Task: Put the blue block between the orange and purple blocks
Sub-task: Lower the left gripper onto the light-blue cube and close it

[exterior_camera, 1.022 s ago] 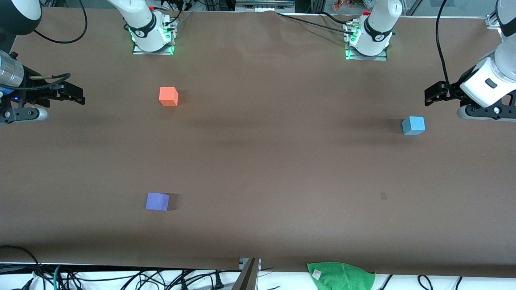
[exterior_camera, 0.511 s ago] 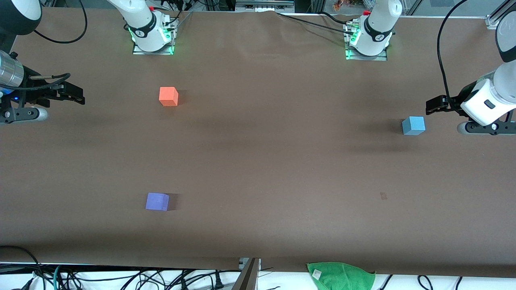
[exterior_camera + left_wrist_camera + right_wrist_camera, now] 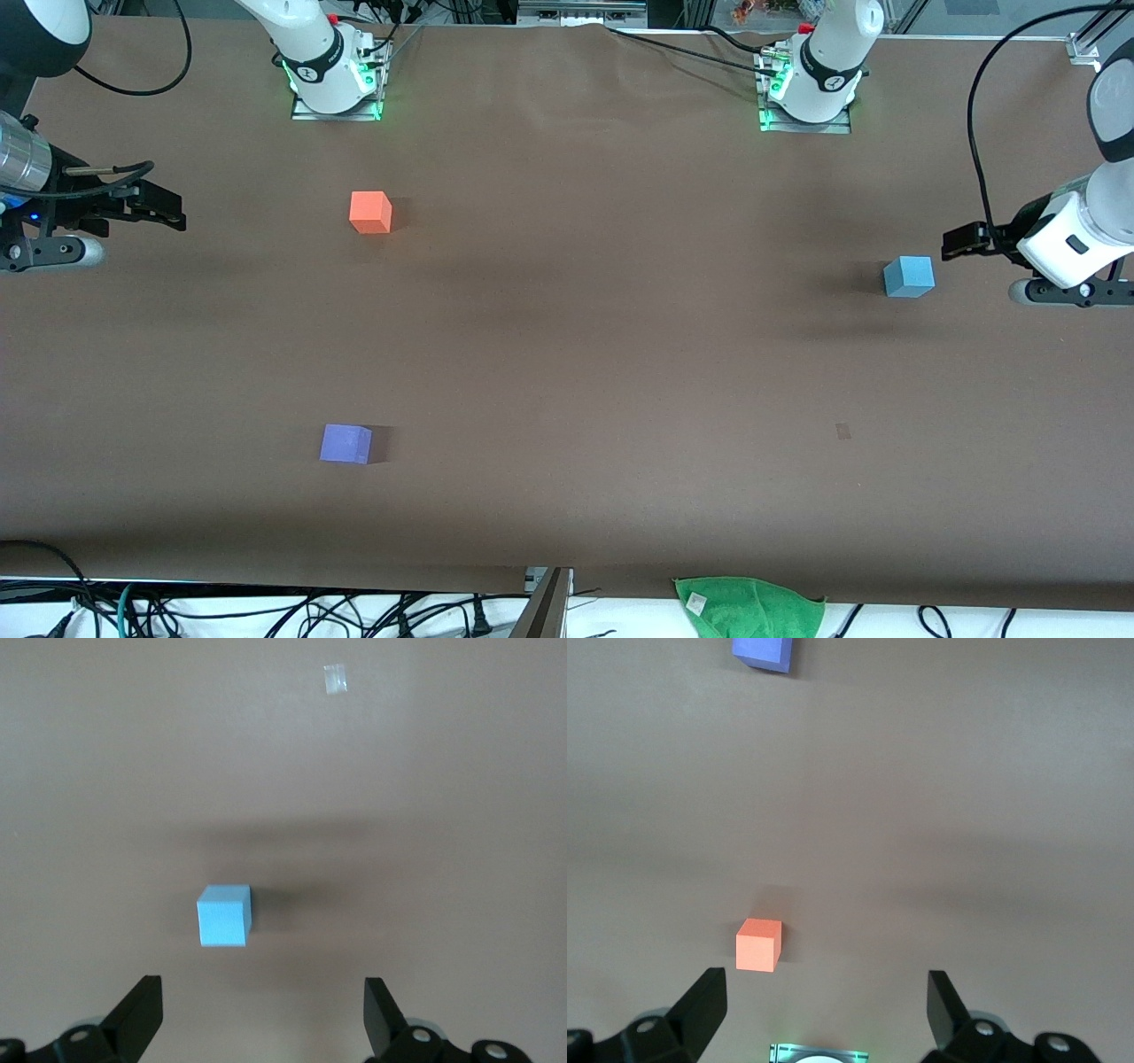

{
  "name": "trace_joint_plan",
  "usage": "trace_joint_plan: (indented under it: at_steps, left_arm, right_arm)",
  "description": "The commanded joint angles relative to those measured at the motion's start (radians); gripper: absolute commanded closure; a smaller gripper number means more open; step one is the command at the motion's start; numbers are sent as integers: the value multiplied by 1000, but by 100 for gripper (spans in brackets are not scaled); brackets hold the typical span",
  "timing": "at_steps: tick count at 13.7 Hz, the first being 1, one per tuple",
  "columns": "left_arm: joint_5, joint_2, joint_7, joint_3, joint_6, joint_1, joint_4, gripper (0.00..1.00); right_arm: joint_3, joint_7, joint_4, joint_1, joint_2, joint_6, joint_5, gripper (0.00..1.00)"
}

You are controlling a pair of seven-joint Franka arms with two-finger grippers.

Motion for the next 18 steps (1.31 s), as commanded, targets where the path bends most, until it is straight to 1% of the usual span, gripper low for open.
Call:
trace_joint_plan:
  at_steps: [1,2,3,4,5,8,9,10,12,14,18]
  left_arm:
    - [-5,-162,38,-9,237,27,-300,0]
    - [8,-182,39,-9,350,38,-388,0]
    - [66,-182,41,-10,468,55,-454,0]
    - [111,-172,42,-10,545,84,-491,0]
    - [120,-158,42,-10,582,98,-516,0]
    - [120,-100,44,-12,613,139,-577,0]
    - [122,-13,47,-12,615,145,-581,0]
    - [122,28,73,-12,636,149,-579,0]
    - [122,94,169,-12,756,178,-579,0]
    - [122,135,202,-12,819,214,-581,0]
    - [122,149,202,-13,819,216,-594,0]
  right_arm:
    - [2,-1,3,-1,-4,3,15,0]
    - [1,1,3,-1,-4,3,15,0]
    - [1,-1,3,-4,-3,3,15,0]
    - [1,-1,3,-6,-3,9,16,0]
    - [1,1,3,-4,-3,26,19,0]
    - [2,1,3,-1,-3,35,21,0]
    - [2,1,3,-1,-3,35,21,0]
    - [2,1,3,-1,-3,35,21,0]
    - [2,1,3,-1,-3,35,21,0]
    - [2,1,3,-1,-3,35,21,0]
    - [2,1,3,0,-3,35,21,0]
